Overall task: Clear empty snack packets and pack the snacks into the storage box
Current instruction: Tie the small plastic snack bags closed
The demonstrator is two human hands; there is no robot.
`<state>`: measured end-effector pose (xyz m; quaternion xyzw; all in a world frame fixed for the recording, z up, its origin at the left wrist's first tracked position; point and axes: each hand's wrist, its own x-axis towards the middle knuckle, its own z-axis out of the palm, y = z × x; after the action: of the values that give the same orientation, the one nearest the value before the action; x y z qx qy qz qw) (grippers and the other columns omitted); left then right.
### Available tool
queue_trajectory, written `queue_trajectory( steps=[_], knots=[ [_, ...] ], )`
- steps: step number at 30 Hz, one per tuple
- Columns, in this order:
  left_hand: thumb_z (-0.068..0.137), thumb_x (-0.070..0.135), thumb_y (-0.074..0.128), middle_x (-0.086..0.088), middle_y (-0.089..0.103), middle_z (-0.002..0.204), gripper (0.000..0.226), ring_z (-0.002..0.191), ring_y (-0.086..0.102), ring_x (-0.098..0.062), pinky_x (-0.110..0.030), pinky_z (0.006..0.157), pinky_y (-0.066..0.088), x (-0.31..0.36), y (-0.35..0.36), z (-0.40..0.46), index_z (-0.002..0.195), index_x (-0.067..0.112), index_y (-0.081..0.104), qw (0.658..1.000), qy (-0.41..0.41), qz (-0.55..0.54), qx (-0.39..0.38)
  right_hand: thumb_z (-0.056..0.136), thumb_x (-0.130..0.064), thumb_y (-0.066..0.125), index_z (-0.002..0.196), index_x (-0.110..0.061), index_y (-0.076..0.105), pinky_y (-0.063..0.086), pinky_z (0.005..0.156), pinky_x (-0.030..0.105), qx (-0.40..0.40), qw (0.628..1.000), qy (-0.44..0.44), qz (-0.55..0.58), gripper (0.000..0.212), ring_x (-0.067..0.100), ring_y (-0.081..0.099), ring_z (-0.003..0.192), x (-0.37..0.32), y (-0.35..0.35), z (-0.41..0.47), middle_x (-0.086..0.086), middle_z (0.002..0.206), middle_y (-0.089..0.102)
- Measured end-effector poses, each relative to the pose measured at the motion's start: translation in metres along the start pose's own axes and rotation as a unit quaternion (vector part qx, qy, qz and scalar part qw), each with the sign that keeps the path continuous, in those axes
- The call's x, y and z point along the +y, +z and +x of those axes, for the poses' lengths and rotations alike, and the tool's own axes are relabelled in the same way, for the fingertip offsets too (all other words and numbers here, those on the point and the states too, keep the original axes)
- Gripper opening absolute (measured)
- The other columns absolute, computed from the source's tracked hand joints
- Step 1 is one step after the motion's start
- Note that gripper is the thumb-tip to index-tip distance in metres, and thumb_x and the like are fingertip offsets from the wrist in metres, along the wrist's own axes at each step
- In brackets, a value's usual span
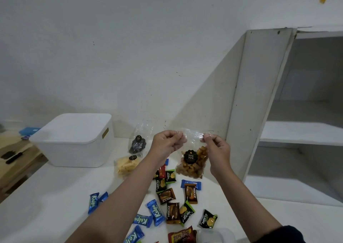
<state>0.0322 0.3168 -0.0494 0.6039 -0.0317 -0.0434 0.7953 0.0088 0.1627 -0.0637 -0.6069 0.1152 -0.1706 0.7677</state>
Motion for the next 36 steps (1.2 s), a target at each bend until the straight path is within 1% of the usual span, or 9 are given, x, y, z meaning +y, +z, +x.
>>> queue_trajectory(
  steps=[6, 13, 16, 18, 21, 24, 26, 30, 36],
  knots=[
    [0.087, 0.002, 0.062, -0.004, 0.072, 0.073, 0.002, 0.068, 0.071, -0.011, -0.024, 0.073, 0.059, -0.004, -0.004, 0.006, 0.085, 0.002, 0.064, 1.000, 0.005, 0.008, 0.027, 0.089, -0.016, 0.062, 0.076, -0.013, 0.066, 0.044, 0.068, 0.023, 0.002, 1.000, -0.005, -0.002, 0.014, 0.006, 0.058, 0.076, 0.004, 0.006, -0.002, -0.002, 0.074, 0.065],
    [0.088, 0.002, 0.061, -0.005, 0.071, 0.075, 0.009, 0.069, 0.070, -0.013, -0.024, 0.071, 0.057, -0.005, -0.008, 0.008, 0.081, 0.006, 0.065, 0.999, 0.031, 0.028, 0.034, 0.090, -0.018, 0.061, 0.085, -0.014, 0.068, 0.047, 0.072, 0.030, -0.031, 0.999, -0.010, -0.026, 0.010, 0.011, 0.058, 0.074, 0.009, 0.006, 0.003, 0.001, 0.078, 0.066],
    [0.088, 0.001, 0.061, -0.007, 0.070, 0.077, 0.009, 0.068, 0.069, -0.013, -0.025, 0.070, 0.056, -0.004, -0.011, 0.010, 0.080, 0.006, 0.065, 0.997, 0.045, 0.039, 0.049, 0.086, -0.019, 0.066, 0.085, -0.016, 0.068, 0.049, 0.070, 0.031, -0.050, 0.995, -0.055, -0.071, 0.004, 0.015, 0.059, 0.076, 0.008, 0.003, 0.006, -0.001, 0.083, 0.068],
    [0.087, -0.001, 0.060, -0.009, 0.069, 0.077, 0.011, 0.066, 0.069, -0.013, -0.024, 0.071, 0.057, -0.003, -0.013, 0.010, 0.079, 0.005, 0.064, 0.995, 0.059, 0.064, 0.049, 0.081, -0.025, 0.073, 0.090, -0.017, 0.069, 0.050, 0.068, 0.027, -0.064, 0.979, -0.120, -0.151, 0.013, 0.013, 0.060, 0.077, 0.006, 0.001, 0.008, -0.005, 0.087, 0.067],
    [0.087, -0.005, 0.058, -0.010, 0.066, 0.075, 0.016, 0.062, 0.067, -0.010, -0.022, 0.072, 0.057, -0.004, -0.013, 0.008, 0.075, 0.005, 0.063, 0.989, 0.082, 0.119, 0.035, 0.078, -0.035, 0.074, 0.096, -0.021, 0.069, 0.044, 0.067, 0.017, -0.126, 0.927, -0.182, -0.302, 0.024, 0.004, 0.059, 0.083, -0.005, 0.005, 0.010, -0.014, 0.090, 0.065],
    [0.088, -0.004, 0.057, -0.010, 0.066, 0.074, 0.018, 0.060, 0.065, -0.007, -0.020, 0.070, 0.056, -0.006, -0.012, 0.007, 0.074, 0.006, 0.063, 0.984, 0.091, 0.153, 0.032, 0.080, -0.037, 0.071, 0.093, -0.019, 0.072, 0.047, 0.070, 0.021, -0.178, 0.875, -0.198, -0.405, 0.022, 0.005, 0.059, 0.080, -0.012, 0.013, 0.012, -0.012, 0.084, 0.066],
    [0.088, -0.003, 0.057, -0.008, 0.066, 0.075, 0.018, 0.060, 0.065, -0.006, -0.019, 0.069, 0.055, -0.006, -0.011, 0.006, 0.075, 0.008, 0.063, 0.983, 0.092, 0.159, 0.029, 0.083, -0.033, 0.069, 0.089, -0.016, 0.073, 0.046, 0.066, 0.021, -0.194, 0.860, -0.196, -0.429, 0.018, 0.009, 0.060, 0.076, -0.013, 0.017, 0.013, -0.006, 0.080, 0.068],
    [0.090, 0.000, 0.056, -0.004, 0.065, 0.075, 0.019, 0.064, 0.065, -0.006, -0.019, 0.069, 0.053, -0.005, -0.009, 0.005, 0.075, 0.012, 0.061, 0.977, 0.101, 0.190, 0.008, 0.084, -0.023, 0.067, 0.078, -0.014, 0.069, 0.050, 0.066, 0.026, -0.196, 0.872, -0.203, -0.399, 0.010, 0.015, 0.061, 0.074, -0.013, 0.017, 0.012, 0.001, 0.076, 0.068],
    [0.089, 0.004, 0.058, -0.003, 0.063, 0.073, 0.013, 0.071, 0.064, -0.012, -0.024, 0.073, 0.052, -0.001, -0.006, 0.004, 0.079, 0.012, 0.061, 0.972, 0.093, 0.213, -0.035, 0.084, -0.014, 0.065, 0.070, -0.015, 0.063, 0.047, 0.066, 0.027, -0.198, 0.907, -0.180, -0.327, 0.015, 0.012, 0.058, 0.073, -0.014, 0.014, 0.010, -0.004, 0.070, 0.062]
  ],
)
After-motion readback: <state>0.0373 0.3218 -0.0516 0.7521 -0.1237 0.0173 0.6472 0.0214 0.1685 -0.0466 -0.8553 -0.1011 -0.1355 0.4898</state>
